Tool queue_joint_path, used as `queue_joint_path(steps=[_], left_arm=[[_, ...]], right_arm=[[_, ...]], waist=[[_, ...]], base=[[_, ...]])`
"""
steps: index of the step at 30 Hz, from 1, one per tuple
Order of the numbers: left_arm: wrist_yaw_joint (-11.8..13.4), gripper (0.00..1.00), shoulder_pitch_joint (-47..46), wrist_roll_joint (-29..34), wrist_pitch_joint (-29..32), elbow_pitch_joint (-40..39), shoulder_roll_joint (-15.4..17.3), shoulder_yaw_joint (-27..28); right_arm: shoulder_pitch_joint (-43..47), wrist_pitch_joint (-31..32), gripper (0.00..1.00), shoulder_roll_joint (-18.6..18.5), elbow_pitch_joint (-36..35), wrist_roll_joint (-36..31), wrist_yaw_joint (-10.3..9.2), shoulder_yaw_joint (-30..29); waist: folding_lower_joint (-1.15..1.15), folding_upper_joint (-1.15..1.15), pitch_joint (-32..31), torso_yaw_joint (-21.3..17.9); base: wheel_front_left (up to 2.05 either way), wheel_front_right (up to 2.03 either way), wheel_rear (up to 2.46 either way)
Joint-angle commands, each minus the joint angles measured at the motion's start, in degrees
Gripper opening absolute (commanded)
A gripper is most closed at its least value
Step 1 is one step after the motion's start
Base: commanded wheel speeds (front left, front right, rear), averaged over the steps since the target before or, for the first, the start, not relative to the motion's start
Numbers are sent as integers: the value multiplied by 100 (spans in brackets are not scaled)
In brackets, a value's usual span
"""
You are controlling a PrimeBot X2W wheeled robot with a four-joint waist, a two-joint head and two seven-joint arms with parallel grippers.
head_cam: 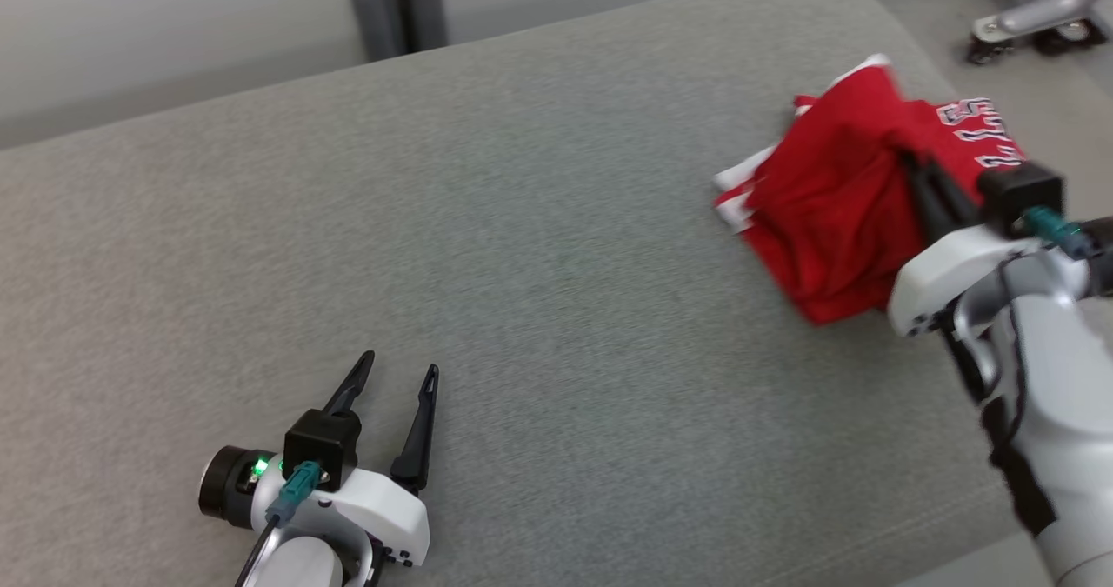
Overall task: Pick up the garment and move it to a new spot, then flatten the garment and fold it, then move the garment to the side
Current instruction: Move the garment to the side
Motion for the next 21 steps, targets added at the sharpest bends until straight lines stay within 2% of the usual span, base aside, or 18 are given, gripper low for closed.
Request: queue_joint_path(steps=[1, 8, 9, 12, 13, 14, 15, 19, 21], left_arm=[[-17, 100, -113, 63, -24, -6, 39, 37], [-64, 100, -215, 154, -25, -28, 32, 63], [-64, 100, -215, 154, -25, -28, 32, 63], [-88, 100, -252, 183, -25, -47, 34, 76], [-91, 100, -256, 192, -25, -52, 32, 77], [-79, 100, -255, 191, -25, -60, 32, 94], [-73, 100, -251, 191, -25, -68, 33, 109], [-74, 100, -205, 197, -25, -68, 33, 183], [-58, 100, -159, 186, -25, -64, 30, 226]], right_arm=[[-181, 3, 0, -143, 156, -190, -2, -148], [-690, 86, 0, -977, 1043, -1249, -2, -1232], [-690, 86, 0, -977, 1043, -1249, -2, -1232], [-739, 178, 0, -1234, 1158, -1721, -2, -1755], [-735, 195, 14, -1292, 1144, -1861, -2, -1950], [-724, 176, 40, -1300, 1106, -1993, -2, -2150], [-706, 166, 100, -1280, 1066, -2113, -2, -2365], [-580, 70, 100, -1038, 808, -2558, -2, -3044], [-580, 15, 100, -799, 622, -2712, -2, -3205]], waist=[[0, 0, 206, 345], [0, 0, 413, 862], [0, 0, 413, 862], [0, 0, 469, 1012], [0, 0, 478, 1050], [0, 0, 487, 1077], [0, 0, 491, 1093], [0, 0, 451, 1119], [0, 0, 387, 1123]], base=[[0, 0, 0], [0, 0, 0], [0, 0, 0], [0, 0, 0], [0, 0, 0], [0, 0, 0], [0, 0, 0], [0, 0, 0], [0, 0, 0]])
